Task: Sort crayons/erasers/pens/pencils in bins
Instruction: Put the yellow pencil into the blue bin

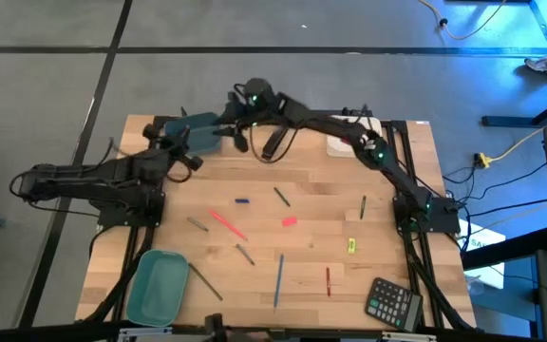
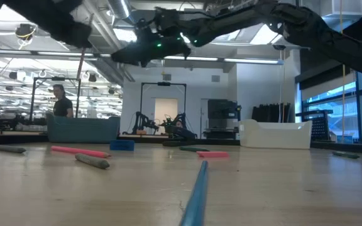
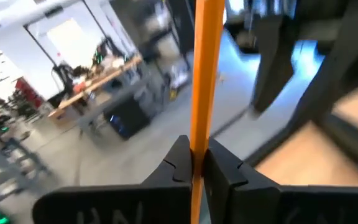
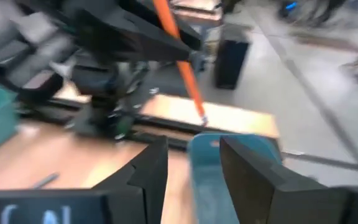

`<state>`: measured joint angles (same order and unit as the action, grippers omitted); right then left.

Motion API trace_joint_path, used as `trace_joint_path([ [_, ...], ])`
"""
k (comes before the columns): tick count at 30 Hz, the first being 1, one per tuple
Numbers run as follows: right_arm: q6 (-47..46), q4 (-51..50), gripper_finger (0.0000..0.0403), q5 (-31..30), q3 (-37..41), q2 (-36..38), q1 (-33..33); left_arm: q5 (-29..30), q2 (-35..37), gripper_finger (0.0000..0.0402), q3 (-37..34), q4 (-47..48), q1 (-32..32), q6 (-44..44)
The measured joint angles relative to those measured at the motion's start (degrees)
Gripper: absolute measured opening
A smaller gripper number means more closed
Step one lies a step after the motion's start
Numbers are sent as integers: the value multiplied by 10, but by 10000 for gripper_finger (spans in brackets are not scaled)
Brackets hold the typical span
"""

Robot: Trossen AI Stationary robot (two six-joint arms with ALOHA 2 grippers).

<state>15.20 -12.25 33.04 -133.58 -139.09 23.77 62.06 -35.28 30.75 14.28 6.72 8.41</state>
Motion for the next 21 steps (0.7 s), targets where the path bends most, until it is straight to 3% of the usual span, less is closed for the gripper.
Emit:
trace_joint_path([
  [4,0,-48,125,69,-1,34,29,-108,-71,4,55,108,71,-53],
  [9,33,-131,105,76,-1,75,44,-224,-140,4,106,169,175,-65],
  [17,83,-217,71,78,4,127,42,-339,-218,5,144,208,311,-39],
  [21,85,-161,44,68,90,148,28,-371,-250,5,144,210,348,-36],
])
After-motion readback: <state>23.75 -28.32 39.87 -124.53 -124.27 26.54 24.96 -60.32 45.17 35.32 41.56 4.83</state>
